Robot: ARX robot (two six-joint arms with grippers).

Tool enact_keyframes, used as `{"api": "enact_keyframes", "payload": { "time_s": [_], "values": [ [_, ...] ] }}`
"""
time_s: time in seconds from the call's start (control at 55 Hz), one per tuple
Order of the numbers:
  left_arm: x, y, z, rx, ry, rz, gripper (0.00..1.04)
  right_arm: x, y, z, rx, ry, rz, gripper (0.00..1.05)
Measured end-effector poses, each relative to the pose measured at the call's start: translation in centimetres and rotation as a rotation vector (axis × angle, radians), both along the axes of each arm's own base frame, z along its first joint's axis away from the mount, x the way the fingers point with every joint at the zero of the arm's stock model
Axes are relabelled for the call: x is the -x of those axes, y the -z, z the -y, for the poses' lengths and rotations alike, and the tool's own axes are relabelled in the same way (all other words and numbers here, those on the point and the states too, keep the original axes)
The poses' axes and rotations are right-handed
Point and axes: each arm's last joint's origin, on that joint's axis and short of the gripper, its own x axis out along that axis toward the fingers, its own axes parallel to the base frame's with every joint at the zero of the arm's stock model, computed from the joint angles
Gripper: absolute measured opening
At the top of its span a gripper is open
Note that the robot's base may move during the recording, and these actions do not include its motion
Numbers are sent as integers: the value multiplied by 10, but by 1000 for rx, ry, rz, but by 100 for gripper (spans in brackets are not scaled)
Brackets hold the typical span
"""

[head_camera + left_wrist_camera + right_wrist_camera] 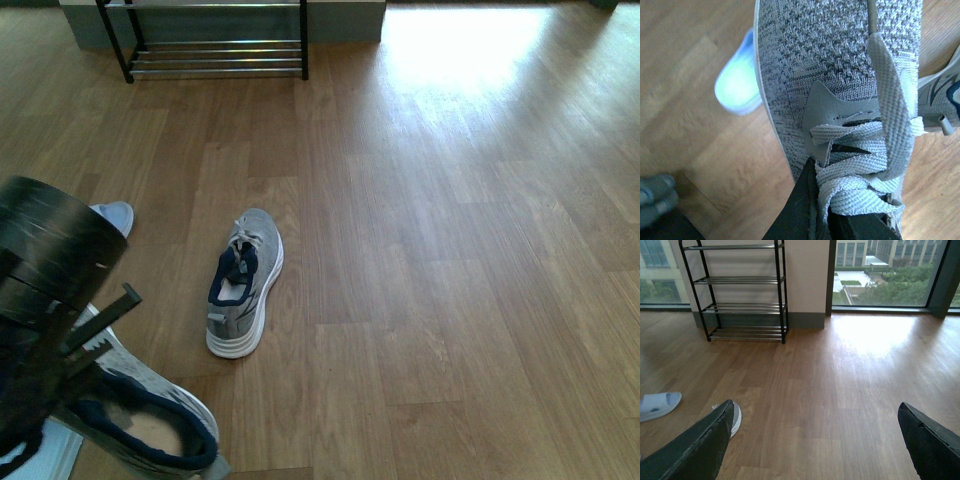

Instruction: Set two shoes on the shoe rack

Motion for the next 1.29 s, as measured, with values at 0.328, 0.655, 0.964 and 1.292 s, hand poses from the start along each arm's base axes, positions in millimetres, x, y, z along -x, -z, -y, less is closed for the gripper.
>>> {"api": "enact_keyframes", "payload": {
  "time_s": [0.328,0.655,0.964,1.292],
  "values": [
    [42,-85,-49,-446,271,283,2,0,0,0,0,0,0,95],
    [89,-122,-51,-730,399,474,2,0,0,0,0,0,0,95],
    [112,-152,-48,-936,466,567,2,0,0,0,0,0,0,95],
    [112,-152,-48,-956,482,551,2,0,0,0,0,0,0,95]
  ]
}}
